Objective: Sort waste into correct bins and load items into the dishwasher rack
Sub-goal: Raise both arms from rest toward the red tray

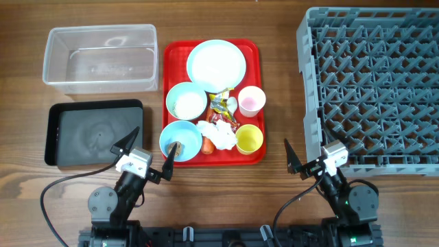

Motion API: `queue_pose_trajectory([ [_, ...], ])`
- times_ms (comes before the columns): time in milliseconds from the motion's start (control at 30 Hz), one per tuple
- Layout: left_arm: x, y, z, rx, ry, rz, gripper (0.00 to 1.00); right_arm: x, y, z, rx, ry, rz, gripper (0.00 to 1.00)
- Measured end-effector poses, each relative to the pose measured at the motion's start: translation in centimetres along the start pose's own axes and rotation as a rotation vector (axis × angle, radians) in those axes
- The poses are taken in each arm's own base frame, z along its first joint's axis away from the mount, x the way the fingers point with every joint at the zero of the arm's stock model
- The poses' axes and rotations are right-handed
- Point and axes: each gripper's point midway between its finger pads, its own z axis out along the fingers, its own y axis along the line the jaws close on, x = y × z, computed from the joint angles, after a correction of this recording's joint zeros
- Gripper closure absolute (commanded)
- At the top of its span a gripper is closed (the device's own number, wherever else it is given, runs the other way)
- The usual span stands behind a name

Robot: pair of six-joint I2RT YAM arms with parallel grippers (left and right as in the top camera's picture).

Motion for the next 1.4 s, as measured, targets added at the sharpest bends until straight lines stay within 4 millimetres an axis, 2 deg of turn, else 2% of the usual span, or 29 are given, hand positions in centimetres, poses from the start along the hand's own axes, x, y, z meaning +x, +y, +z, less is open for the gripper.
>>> queue_pose_trajectory([
  [67, 0.0, 0.0, 0.0, 0.0, 0.0, 0.0, 0.0, 0.7, 0.0, 0.3, -0.006, 0.034, 0.008, 0.0],
  [167, -0.1, 0.0, 0.0, -0.001, -0.004, 0.002, 0.0, 6.8, 0.2, 0.8, -0.025, 0.296, 0.088, 0.0],
  [200, -0.1, 0.0, 0.0, -0.001, -0.002, 0.001, 0.0, 7.8, 0.3, 0.7, -0.026, 0.326, 0.089, 0.0],
  [1400, -0.1, 0.0, 0.0, -0.001, -0.004, 0.002, 0.0, 7.7, 0.1, 0.8, -0.012, 0.321, 0.086, 0.0],
])
